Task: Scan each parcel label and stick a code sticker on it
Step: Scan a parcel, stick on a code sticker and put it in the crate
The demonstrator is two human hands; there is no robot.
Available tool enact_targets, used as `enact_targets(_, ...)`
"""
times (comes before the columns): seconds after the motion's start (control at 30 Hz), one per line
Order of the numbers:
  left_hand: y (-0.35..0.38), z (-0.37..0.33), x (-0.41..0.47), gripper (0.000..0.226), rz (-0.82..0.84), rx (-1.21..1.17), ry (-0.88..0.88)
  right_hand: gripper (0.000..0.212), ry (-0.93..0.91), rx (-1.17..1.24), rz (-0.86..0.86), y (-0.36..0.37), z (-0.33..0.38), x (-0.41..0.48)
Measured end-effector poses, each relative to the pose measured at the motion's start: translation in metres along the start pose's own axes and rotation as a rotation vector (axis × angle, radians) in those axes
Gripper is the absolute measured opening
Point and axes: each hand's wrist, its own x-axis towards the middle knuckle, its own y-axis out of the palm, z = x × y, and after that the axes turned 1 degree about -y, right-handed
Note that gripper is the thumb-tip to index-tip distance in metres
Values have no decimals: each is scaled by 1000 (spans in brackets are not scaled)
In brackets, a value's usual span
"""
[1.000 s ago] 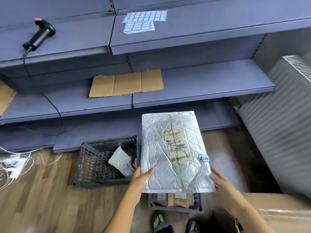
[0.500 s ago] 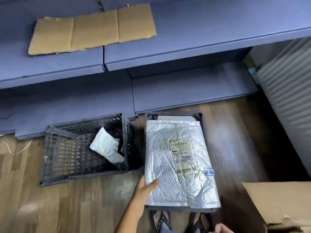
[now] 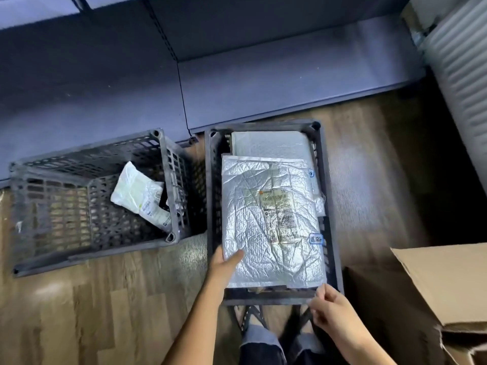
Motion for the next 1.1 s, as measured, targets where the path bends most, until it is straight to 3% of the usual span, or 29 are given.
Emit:
enact_targets(0.03, 1, 0, 1, 80, -22, 37, -12, 39, -31, -259, -16, -8, 22, -4)
enact_targets(0.27, 12, 1, 7, 48, -180, 350, -50, 16, -172, -319, -5, 9, 43, 23)
enact_targets(0.37, 7, 3, 11, 40, -189, 349, -52, 11, -211, -383, 7, 21, 48, 33)
enact_targets(0.53, -1, 3, 4, 33, -146, 307, -52, 24, -217, -444, 28, 39, 53, 32)
enact_targets(0.8, -18, -9, -38, 45, -94, 297, -87, 26, -138, -552, 14, 39, 37, 6)
enact_targets(1.1, -100, -41, -99, 33, -130, 296, -74, 18, -52, -577, 0, 101, 40, -47)
